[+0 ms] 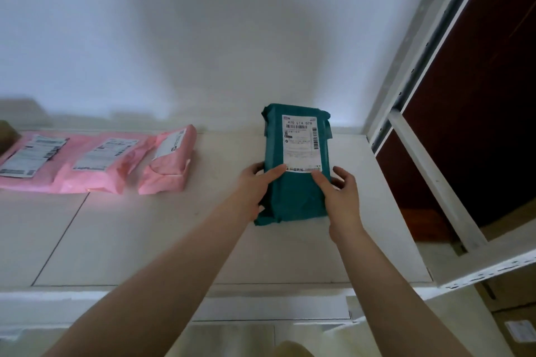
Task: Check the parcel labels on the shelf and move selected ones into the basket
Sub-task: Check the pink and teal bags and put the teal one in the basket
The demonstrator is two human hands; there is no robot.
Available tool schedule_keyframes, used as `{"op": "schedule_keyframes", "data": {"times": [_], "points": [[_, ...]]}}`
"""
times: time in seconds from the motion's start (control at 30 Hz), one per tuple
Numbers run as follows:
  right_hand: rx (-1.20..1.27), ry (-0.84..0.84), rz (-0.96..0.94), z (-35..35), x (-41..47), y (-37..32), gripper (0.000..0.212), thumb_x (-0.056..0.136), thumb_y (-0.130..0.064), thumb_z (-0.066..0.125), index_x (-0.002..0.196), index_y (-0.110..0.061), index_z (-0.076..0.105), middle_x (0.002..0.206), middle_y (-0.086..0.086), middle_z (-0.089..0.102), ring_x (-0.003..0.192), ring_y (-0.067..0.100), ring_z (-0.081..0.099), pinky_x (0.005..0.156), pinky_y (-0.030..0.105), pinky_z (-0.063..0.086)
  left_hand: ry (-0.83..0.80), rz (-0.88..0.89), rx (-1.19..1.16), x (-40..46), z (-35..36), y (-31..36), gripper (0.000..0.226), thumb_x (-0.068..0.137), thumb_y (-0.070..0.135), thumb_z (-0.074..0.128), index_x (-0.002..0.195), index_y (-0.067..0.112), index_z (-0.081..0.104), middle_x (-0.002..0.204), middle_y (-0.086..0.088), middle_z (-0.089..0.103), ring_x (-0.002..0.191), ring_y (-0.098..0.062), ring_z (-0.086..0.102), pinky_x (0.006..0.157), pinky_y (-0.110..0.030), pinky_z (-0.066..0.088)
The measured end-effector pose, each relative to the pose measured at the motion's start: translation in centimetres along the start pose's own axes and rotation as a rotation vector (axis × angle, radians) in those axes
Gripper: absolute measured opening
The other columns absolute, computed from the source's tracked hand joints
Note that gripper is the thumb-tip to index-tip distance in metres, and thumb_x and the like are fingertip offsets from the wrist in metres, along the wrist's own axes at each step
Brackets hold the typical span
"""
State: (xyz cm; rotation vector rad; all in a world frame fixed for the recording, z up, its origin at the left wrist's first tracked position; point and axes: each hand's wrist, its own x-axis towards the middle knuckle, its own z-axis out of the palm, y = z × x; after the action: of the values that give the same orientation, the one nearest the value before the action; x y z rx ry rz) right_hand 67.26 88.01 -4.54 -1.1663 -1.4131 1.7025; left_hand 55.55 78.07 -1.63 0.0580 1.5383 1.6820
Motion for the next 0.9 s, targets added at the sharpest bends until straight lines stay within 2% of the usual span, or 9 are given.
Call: {"op": "schedule_keyframes", "data": {"times": [0.13,0.27,0.43,0.53,0.6,0.7,0.9], "points": [[0.024,-0.145,0.021,1.4,-1.9,-1.1,0.06,0.087,-0.031,0.072,0.141,-0.017,0.048,0.119,0.0,0.061,0.093,0.004,0.062,0.064,0.017,0.052,-0.049,0.034,-0.047,-1.6,-4.3,1.2,0.059,0.082,0.014,0.074,0.136,0.013,0.051,0.117,-0.009,0.069,0.1,-0.025,0.068,0.077,-0.035,0.058],[0.049,-0.248,-0.009,3.0,-4.2,-1.5,0.036,0.088,-0.023,0.072,0.123,-0.018,0.064,0.11,-0.003,0.073,0.086,0.004,0.072,0.065,0.017,0.056,-0.102,0.043,-0.097,-3.2,-7.5,1.7,0.055,0.083,0.009,0.072,0.134,0.015,0.052,0.117,-0.008,0.07,0.101,-0.024,0.068,0.071,-0.032,0.058],[0.071,-0.268,-0.011,4.9,-7.4,-1.4,0.047,0.083,-0.021,0.076,0.127,-0.021,0.061,0.115,0.003,0.073,0.101,0.017,0.071,0.075,0.027,0.058,-0.166,0.061,-0.11,-5.0,-11.3,2.4,0.064,0.073,0.007,0.076,0.132,0.021,0.055,0.117,-0.004,0.071,0.11,-0.027,0.065,0.088,-0.04,0.054],[0.065,-0.274,-0.019,6.0,-9.8,-1.4,0.05,0.08,-0.022,0.077,0.127,-0.022,0.061,0.116,0.003,0.073,0.105,0.02,0.07,0.078,0.029,0.058,-0.216,0.074,-0.098,-6.5,-13.8,2.8,0.064,0.074,0.004,0.075,0.132,0.021,0.055,0.118,-0.003,0.071,0.112,-0.025,0.065,0.091,-0.04,0.053],[0.073,-0.276,-0.017,6.8,-11.5,-1.4,0.057,0.073,-0.026,0.079,0.127,-0.023,0.061,0.115,0.002,0.073,0.106,0.02,0.07,0.077,0.028,0.057,-0.24,0.083,-0.088,-7.7,-15.4,3.0,0.062,0.076,0.003,0.073,0.132,0.02,0.055,0.119,-0.002,0.071,0.112,-0.026,0.064,0.093,-0.041,0.052],[0.079,-0.278,-0.031,8.2,-14.2,-1.4,0.068,0.059,-0.033,0.08,0.124,-0.025,0.062,0.112,0.0,0.074,0.104,0.018,0.07,0.076,0.027,0.058,-0.274,0.115,-0.063,-9.4,-17.9,3.4,0.067,0.068,0.006,0.074,0.131,0.021,0.056,0.121,-0.003,0.07,0.114,-0.027,0.064,0.098,-0.044,0.05],[0.091,-0.274,-0.049,10.2,-17.6,-1.7,0.066,0.059,-0.033,0.079,0.123,-0.026,0.062,0.11,-0.001,0.074,0.101,0.017,0.071,0.072,0.023,0.059,-0.293,0.142,-0.053,-11.4,-20.8,4.1,0.064,0.066,0.006,0.072,0.126,0.021,0.059,0.117,-0.005,0.071,0.109,-0.026,0.066,0.084,-0.036,0.055]]}}
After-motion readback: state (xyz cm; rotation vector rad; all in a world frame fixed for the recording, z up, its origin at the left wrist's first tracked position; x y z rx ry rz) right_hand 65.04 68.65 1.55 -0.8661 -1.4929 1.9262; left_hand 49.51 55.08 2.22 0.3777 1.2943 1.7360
